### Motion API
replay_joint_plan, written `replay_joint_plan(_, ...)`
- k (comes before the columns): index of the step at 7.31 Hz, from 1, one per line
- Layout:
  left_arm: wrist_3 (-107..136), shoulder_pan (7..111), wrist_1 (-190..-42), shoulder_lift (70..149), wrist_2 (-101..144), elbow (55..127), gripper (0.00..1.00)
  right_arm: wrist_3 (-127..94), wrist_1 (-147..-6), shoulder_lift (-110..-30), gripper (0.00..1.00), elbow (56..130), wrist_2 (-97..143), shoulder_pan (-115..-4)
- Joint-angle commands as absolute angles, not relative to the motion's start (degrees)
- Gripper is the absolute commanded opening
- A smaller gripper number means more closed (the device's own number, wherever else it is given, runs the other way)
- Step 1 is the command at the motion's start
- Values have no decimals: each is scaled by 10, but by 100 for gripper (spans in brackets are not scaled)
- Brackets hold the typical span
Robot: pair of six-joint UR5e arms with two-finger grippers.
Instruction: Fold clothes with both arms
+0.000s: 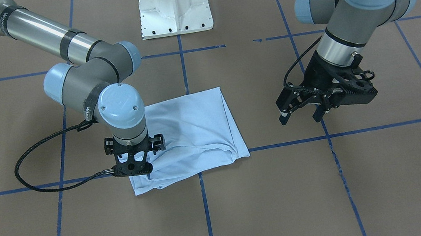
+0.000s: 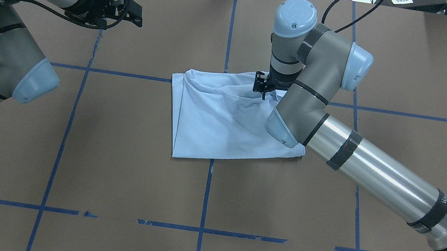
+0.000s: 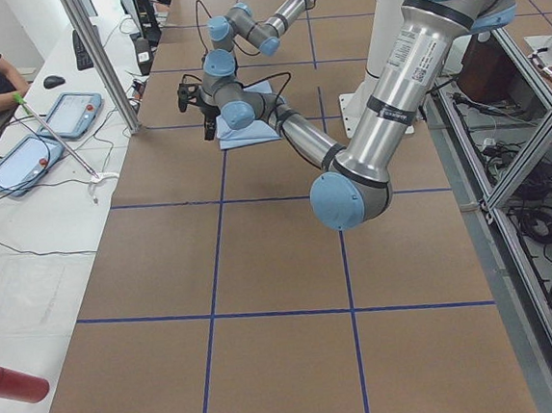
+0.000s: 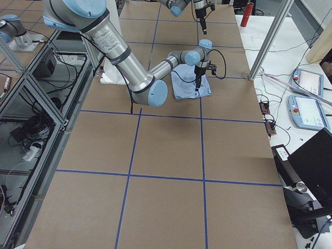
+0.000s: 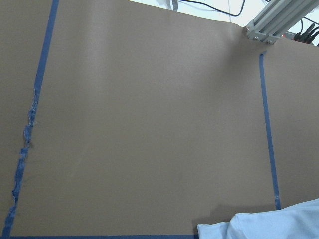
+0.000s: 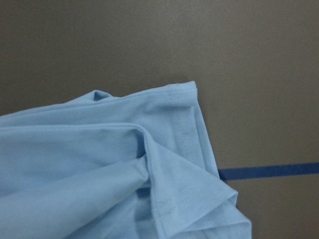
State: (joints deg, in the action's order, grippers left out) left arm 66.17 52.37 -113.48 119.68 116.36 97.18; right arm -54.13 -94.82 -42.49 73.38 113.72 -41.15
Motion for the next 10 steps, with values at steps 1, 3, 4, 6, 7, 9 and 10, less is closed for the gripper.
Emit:
replay_joint_plan(1,664,523,-1126,1198,1165,983,100,-491,-965,-425,100,723,1117,-415)
replay_joint_plan(3,668,522,-1125,1208,1165,983,100,-458,-960,-425,100,702,1104,-431)
replay_joint_plan(4,672,522,-1125,1211,1165,983,100,-443,-957,-424,100,689,1100,-443)
replay_joint_plan(6,676,520,-1125,1217,1165,979,100,-438,-884,-419,100,638,1094,-464)
replay_joint_plan(7,676,520,-1124,1219,1165,977,100,-418,-877,-417,100,636,1095,-477)
replay_joint_plan(9,654,524,-1117,1210,1165,977,100,-393,-875,-417,100,650,1112,-522)
replay_joint_plan(10,615,532,-1094,1210,1165,977,100,-359,-878,-430,100,666,1147,-558)
